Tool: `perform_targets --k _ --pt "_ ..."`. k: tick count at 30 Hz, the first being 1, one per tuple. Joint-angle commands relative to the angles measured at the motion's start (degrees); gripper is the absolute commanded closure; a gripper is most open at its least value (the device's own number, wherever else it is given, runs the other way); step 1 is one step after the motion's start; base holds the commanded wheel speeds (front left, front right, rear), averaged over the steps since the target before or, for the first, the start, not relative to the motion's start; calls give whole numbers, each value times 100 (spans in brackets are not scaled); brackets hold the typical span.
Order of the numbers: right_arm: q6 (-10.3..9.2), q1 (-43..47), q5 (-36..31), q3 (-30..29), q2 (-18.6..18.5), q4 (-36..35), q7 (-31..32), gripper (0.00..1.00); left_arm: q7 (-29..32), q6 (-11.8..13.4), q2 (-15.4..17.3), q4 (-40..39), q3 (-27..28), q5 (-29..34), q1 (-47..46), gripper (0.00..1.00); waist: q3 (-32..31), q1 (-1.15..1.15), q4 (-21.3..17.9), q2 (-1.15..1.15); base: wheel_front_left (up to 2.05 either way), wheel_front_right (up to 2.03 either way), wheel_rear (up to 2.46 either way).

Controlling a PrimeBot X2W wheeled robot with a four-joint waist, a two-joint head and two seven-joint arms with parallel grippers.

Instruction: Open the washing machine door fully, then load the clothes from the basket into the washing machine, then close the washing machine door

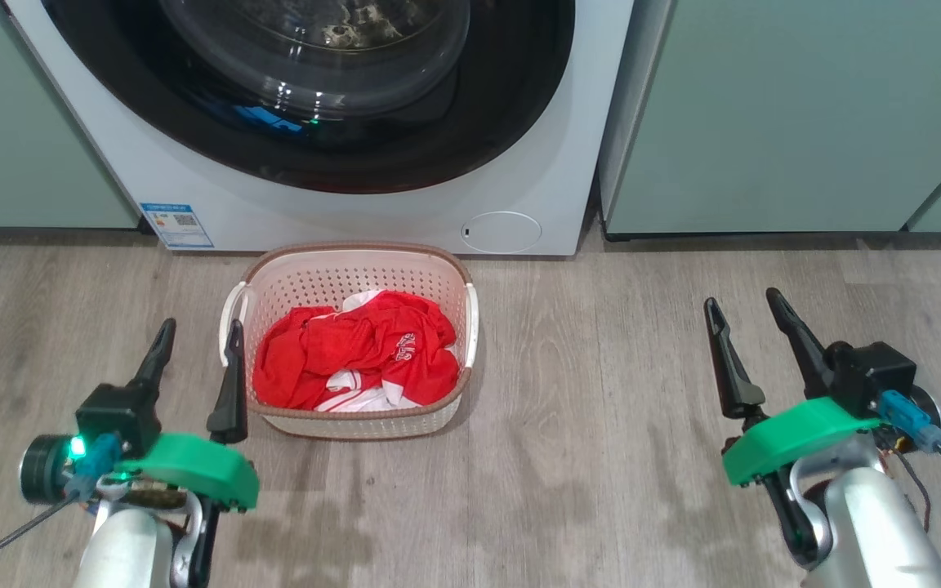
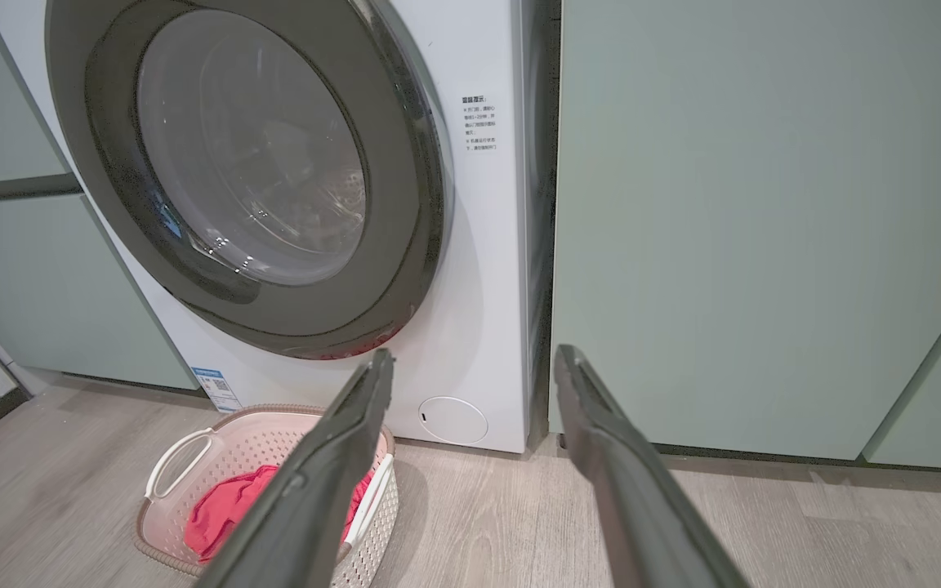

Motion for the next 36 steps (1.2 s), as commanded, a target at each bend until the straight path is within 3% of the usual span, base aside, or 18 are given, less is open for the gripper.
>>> perform_targets --k 1,22,23,24,31,36 --pt "-1 -183 28 132 7 -188 -68 0 -72 -28 112 -204 206 18 -257 0 2 1 1 0 0 0 0" --pt "-1 -182 106 194 7 -198 -113 0 -72 -84 46 -253 255 67 -211 0 13 1 -4 0 0 0 0" --pt "-1 -185 144 217 7 -205 -117 45 -72 -85 44 -253 257 69 -214 0 20 1 -2 0 0 0 0" --pt "-1 -187 197 259 7 -208 -114 100 -72 -88 43 -254 261 70 -218 0 27 1 0 0 0 0 0" --pt "-1 -223 518 290 7 -242 -140 100 -72 -100 36 -295 296 74 -241 0 89 1 3 0 0 0 0" --pt "-1 -284 1346 296 7 -262 -94 100 -72 -101 24 -365 305 82 -267 0 186 1 -4 0 0 0 0"
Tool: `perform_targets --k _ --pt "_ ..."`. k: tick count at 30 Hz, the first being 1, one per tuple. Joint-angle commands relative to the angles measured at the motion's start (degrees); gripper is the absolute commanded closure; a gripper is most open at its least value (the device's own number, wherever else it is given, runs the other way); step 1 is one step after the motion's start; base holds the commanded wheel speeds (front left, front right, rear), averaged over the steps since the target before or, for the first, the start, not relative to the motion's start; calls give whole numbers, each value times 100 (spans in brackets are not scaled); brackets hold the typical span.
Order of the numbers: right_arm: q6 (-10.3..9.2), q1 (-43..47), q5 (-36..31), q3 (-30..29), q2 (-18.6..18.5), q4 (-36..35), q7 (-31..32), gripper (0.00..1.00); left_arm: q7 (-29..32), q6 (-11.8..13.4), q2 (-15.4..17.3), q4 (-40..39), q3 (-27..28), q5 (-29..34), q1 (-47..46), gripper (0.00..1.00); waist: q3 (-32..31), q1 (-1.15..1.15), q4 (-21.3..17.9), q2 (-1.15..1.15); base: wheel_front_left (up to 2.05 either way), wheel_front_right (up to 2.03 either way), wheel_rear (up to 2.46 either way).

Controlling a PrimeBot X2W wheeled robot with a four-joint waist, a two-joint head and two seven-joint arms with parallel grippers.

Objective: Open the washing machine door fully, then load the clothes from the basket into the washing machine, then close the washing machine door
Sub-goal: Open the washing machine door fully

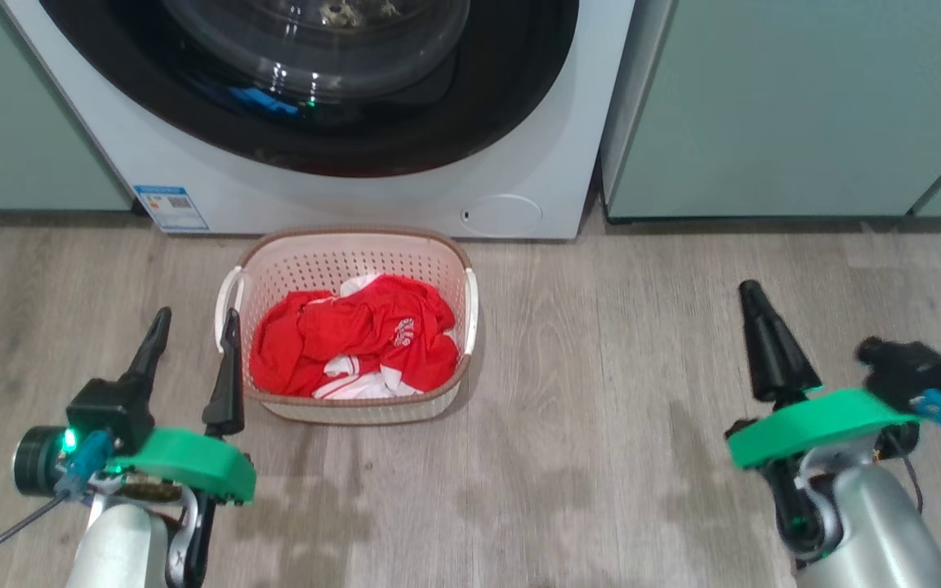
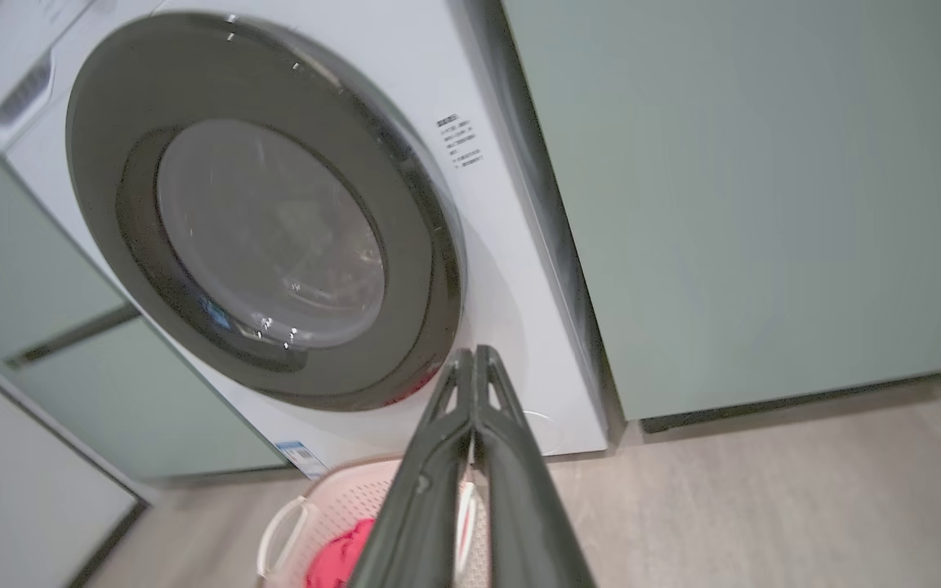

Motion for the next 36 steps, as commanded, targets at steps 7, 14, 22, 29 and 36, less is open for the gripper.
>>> perform_targets --k 7,14,22,29,36 --pt "-1 -837 2691 -117 3 -150 257 100 -72 -46 40 -415 207 48 -454 0 469 0 17 0 0 0 0" --pt "-1 -2097 4824 -646 3 301 993 100 -72 -137 -5 -647 148 -1 -811 0 1135 0 191 0 0 0 0" --pt "-1 -4065 5621 -969 -296 1416 2225 100 -72 -268 -119 -944 -30 -64 -1365 0 2008 0 634 0 0 0 0" --pt "-1 -5451 5576 -949 -466 2381 2825 100 -72 -347 -169 -1096 -91 -100 -1639 0 2415 0 891 0 0 0 0" --pt "-1 -6547 5362 -964 -609 3138 2997 100 -72 -388 -218 -1205 -160 -71 -1797 0 2703 0 1036 0 0 0 0"
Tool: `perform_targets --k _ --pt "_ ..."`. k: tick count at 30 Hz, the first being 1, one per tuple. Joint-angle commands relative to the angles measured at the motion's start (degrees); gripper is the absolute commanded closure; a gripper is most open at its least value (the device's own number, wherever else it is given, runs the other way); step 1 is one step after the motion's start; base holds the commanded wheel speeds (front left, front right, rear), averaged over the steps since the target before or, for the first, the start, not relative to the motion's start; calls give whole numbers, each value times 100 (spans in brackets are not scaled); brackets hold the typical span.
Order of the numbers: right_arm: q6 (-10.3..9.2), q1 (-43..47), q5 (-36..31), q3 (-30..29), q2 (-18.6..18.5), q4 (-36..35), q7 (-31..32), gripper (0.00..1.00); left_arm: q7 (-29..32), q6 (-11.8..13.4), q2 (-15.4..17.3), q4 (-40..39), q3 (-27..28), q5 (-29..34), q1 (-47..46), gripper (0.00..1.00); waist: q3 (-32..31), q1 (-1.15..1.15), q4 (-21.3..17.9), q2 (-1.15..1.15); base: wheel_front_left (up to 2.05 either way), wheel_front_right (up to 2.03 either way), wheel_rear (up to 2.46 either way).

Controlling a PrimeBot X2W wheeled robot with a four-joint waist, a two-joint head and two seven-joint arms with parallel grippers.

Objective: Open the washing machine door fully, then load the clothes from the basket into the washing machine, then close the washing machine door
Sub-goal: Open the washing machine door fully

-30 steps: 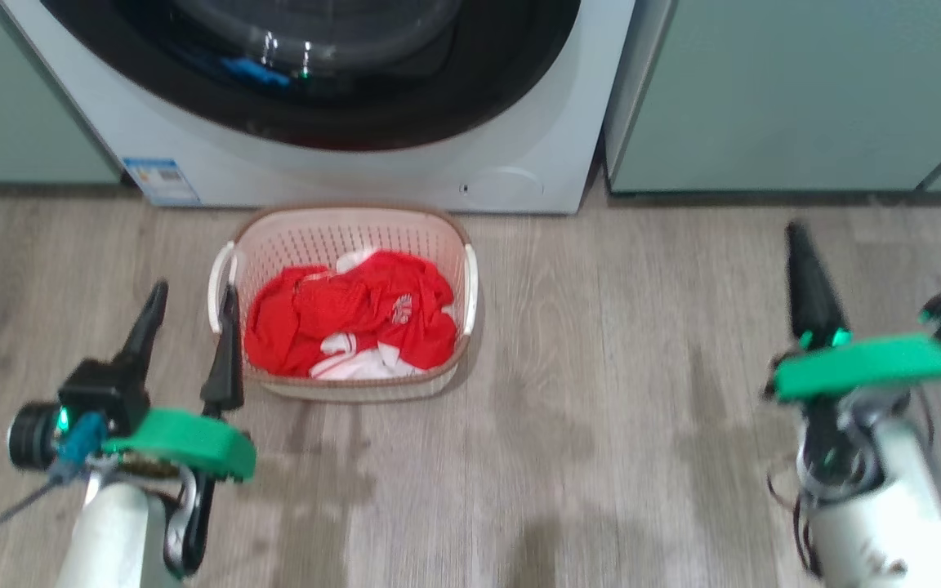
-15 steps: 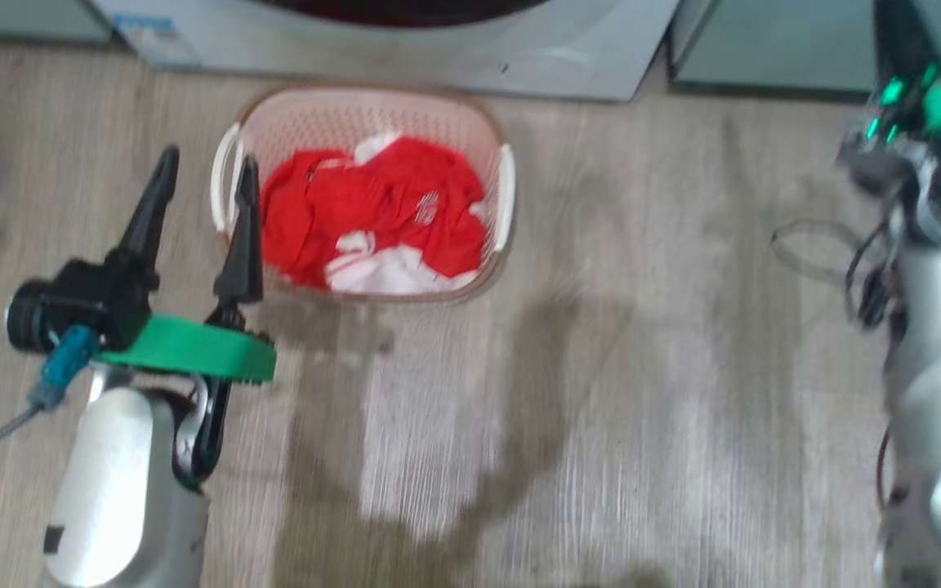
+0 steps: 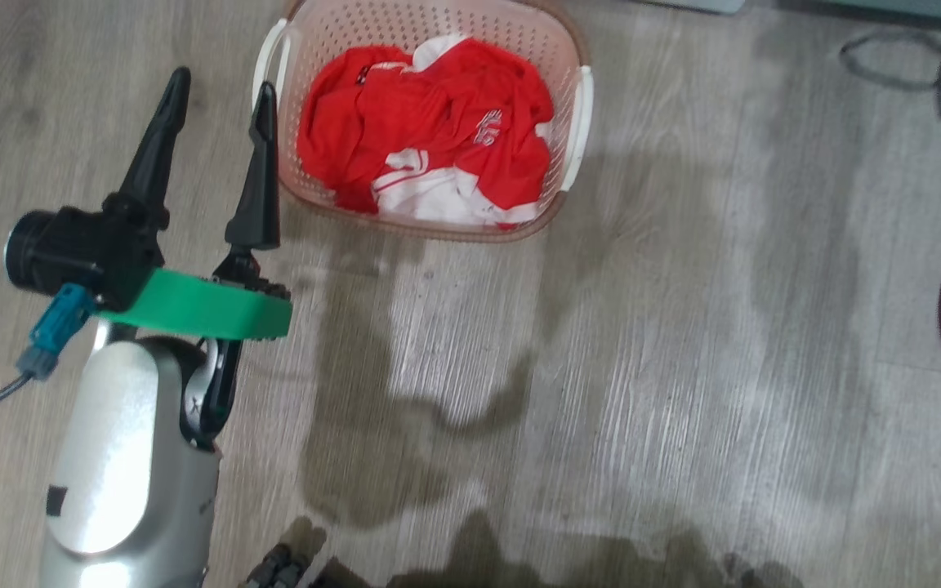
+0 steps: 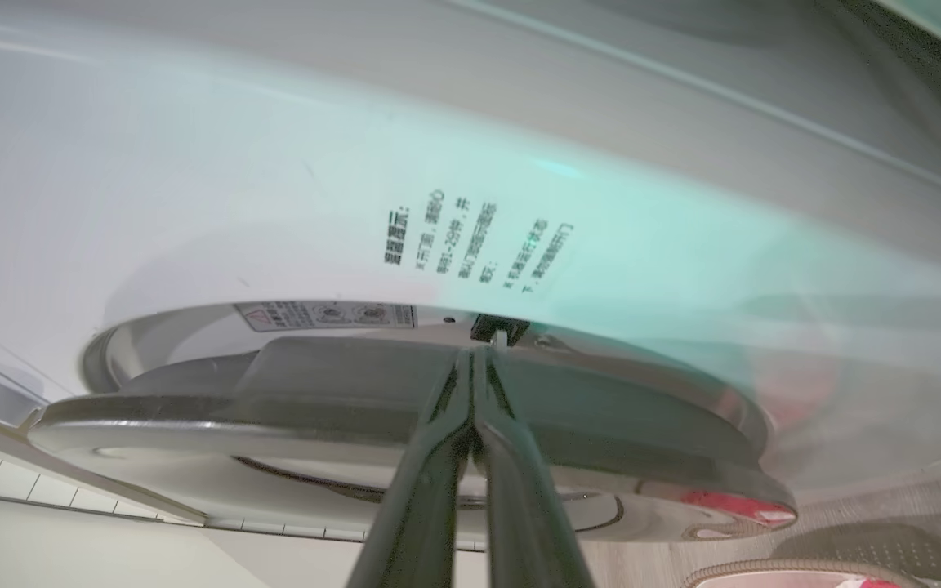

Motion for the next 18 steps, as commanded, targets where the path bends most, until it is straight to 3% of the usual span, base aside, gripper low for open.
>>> perform_targets --k 1,9,18 --pt "1 -355 -81 40 26 -66 45 100 -56 -34 86 -225 153 8 -130 0 99 -1 67 0 0 0 0" --pt "1 -1145 -420 200 4 567 184 100 -56 -73 57 -238 106 36 -258 0 317 -1 148 0 0 0 0" --pt "1 -1419 -564 369 24 879 592 100 -56 -94 18 -161 83 55 -301 0 283 -1 197 0 0 0 0"
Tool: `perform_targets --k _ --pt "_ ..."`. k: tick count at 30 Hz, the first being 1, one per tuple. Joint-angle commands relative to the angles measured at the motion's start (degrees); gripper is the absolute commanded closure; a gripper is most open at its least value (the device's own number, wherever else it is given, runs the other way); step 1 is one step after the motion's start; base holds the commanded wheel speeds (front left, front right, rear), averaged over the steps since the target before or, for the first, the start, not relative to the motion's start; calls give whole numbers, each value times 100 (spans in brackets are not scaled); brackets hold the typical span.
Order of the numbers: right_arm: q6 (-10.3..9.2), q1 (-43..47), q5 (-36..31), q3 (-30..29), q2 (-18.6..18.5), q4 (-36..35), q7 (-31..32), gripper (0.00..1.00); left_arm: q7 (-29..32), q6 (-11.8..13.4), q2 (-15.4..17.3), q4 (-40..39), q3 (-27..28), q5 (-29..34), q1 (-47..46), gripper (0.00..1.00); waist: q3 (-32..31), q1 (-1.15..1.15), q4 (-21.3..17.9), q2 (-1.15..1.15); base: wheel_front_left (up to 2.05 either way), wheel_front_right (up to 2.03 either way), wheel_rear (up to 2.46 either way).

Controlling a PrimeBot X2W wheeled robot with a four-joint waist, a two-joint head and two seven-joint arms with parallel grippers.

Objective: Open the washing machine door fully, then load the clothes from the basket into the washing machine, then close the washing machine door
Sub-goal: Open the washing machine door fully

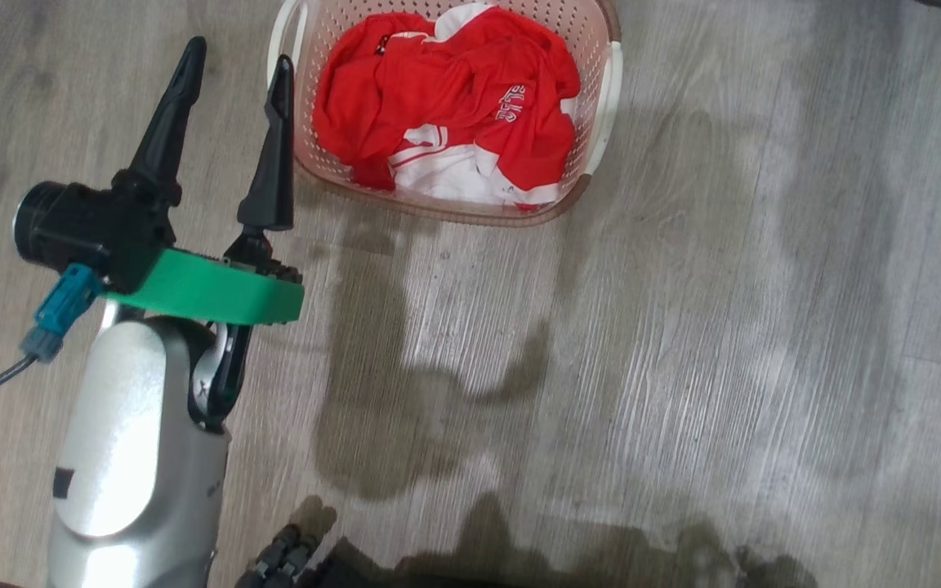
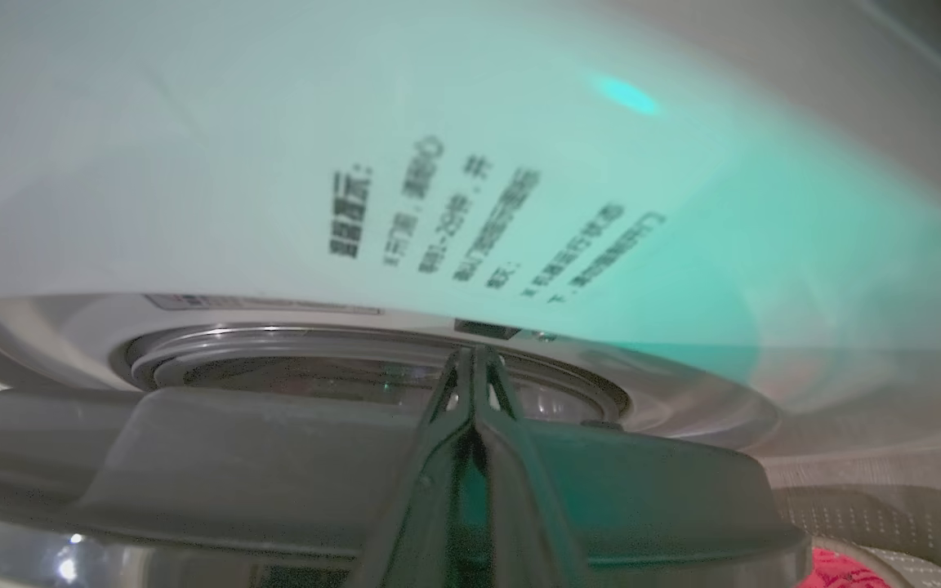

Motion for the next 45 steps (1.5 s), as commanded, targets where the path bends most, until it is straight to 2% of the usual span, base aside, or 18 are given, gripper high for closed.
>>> perform_targets --k 1,11,27,36,45 --pt "5 -213 -46 112 192 -185 118 100 -55 -1 100 -169 151 51 -52 0 -31 0 -3 0 0 0 0" --pt "5 486 182 247 238 -509 1096 100 -55 -13 71 18 178 97 167 0 -490 0 -107 0 0 0 0" --pt "5 2383 560 656 628 -1824 2559 100 -55 49 46 435 214 82 788 0 -1526 0 42 0 0 0 0" --pt "5 3463 847 871 788 -2597 2924 100 -55 184 31 627 233 -17 1124 0 -1978 0 382 0 0 0 0" --pt "5 4145 1306 1300 818 -3051 2852 100 -55 267 22 788 196 -122 1307 0 -2225 0 775 0 0 0 0"
